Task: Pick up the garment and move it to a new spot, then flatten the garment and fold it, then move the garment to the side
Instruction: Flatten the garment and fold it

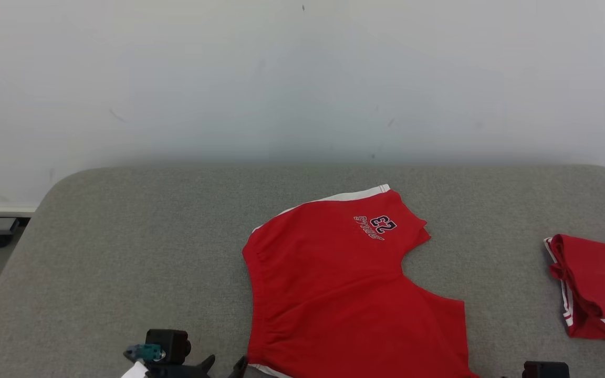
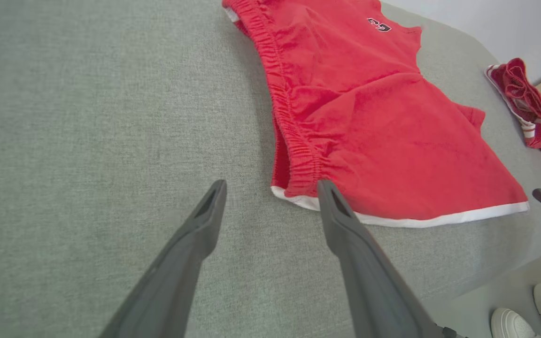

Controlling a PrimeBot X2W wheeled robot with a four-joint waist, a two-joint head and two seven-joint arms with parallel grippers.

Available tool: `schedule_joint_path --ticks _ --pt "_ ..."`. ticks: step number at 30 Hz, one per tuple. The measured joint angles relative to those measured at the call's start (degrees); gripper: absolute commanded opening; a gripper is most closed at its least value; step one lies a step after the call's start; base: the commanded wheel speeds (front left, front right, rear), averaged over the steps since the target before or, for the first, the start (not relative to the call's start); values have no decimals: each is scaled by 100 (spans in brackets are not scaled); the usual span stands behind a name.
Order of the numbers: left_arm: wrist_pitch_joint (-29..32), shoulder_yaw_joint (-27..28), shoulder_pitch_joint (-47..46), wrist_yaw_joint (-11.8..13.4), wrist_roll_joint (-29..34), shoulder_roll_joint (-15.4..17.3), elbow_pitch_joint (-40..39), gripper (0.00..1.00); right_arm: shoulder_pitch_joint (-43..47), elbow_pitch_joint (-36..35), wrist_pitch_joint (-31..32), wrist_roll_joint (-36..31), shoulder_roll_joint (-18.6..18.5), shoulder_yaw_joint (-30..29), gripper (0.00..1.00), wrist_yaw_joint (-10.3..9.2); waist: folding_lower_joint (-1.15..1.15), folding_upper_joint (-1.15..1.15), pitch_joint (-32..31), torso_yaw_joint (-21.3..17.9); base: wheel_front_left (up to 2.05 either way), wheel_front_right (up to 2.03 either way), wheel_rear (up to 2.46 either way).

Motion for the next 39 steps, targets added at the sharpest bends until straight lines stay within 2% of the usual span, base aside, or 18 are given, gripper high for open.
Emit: schedule_joint_path --ticks 10,29,33,35,36,39 --pt "314 4 -276 -5 -163 -383 734 100 -309 280 118 -29 94 24 100 -49 0 0 201 -192 0 0 0" --pt "245 -120 -584 -255 -144 -541 1458 99 -414 439 115 -48 189 41 100 -57 0 0 286 -220 0 0 0" --pt "186 -159 -587 -307 -98 -561 1529 75 -416 443 114 -48 190 40 100 -57 0 0 298 -230 0 0 0" --pt "122 -174 -604 -353 -94 -594 1564 74 -416 454 114 -48 189 37 100 -57 0 0 307 -238 0 0 0" --pt "87 -175 -628 -356 -91 -621 1593 70 -417 459 114 -48 189 36 100 -57 -1 0 312 -242 0 0 0" --pt "18 -178 -726 -417 -86 -687 1638 44 -417 477 114 -48 189 34 100 -71 -1 -1 324 -252 0 0 0"
